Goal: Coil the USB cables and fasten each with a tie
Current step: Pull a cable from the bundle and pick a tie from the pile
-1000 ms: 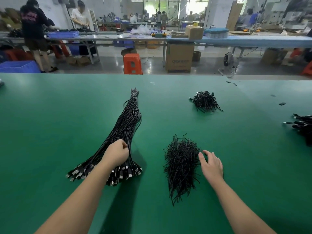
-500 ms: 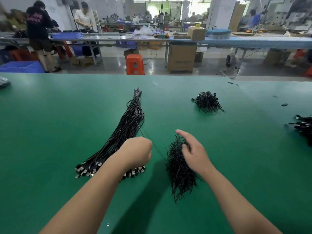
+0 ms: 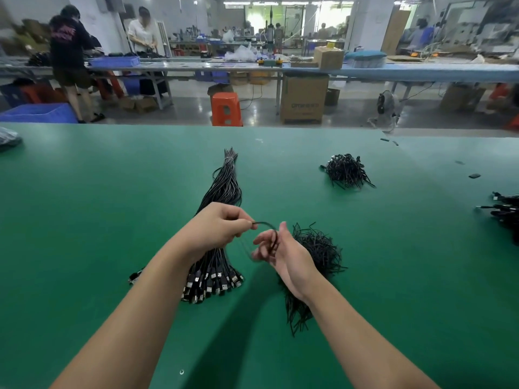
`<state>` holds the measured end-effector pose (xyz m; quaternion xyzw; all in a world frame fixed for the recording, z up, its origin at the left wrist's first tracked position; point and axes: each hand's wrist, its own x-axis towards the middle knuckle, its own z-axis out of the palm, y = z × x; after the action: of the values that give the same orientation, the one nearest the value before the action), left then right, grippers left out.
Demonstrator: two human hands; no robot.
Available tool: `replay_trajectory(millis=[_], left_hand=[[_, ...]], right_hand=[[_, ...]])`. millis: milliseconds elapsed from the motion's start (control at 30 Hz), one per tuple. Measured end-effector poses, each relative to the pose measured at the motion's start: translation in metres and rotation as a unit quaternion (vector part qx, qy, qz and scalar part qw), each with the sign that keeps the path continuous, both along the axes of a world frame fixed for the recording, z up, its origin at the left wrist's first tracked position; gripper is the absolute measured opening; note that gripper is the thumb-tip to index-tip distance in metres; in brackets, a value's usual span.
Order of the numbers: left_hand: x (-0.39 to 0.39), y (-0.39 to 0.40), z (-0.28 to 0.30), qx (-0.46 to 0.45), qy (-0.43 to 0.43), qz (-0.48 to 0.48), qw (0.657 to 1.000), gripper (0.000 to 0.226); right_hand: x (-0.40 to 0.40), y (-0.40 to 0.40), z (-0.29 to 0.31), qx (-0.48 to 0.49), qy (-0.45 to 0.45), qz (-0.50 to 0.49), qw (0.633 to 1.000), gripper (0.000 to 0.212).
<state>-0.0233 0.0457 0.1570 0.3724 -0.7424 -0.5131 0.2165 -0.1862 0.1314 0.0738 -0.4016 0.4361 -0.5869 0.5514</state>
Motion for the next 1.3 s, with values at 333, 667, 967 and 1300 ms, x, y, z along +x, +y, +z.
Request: replay_trajectory(millis=[333,667,967,1300], left_hand=[[0.001,0.002,-0.032,0.258,0.208,0.019,0.943,0.041],[-0.019,0.01,-0.047,0.222,0.218,-0.037,0.95,0.043],[-0.016,-0.005,-0.03,0.259,0.384,0.065,0.884,0.051],[0.021,-0.005,-0.013,0.383,0.314,-0.207,0.844,0.036]], right_hand=[[0.018,0.009,0.017,0.017,-0.185,-0.033,0.982,0.035],[0.036,0.008,0.016,0.025,-0.097,-0.046,0.994,0.032],[0.045,0.016,0.003,0.058,-0.118,0.061,0.989,0.042],[0.027,0.015,-0.015,0.116,-0.285,0.103,0.946,0.04]])
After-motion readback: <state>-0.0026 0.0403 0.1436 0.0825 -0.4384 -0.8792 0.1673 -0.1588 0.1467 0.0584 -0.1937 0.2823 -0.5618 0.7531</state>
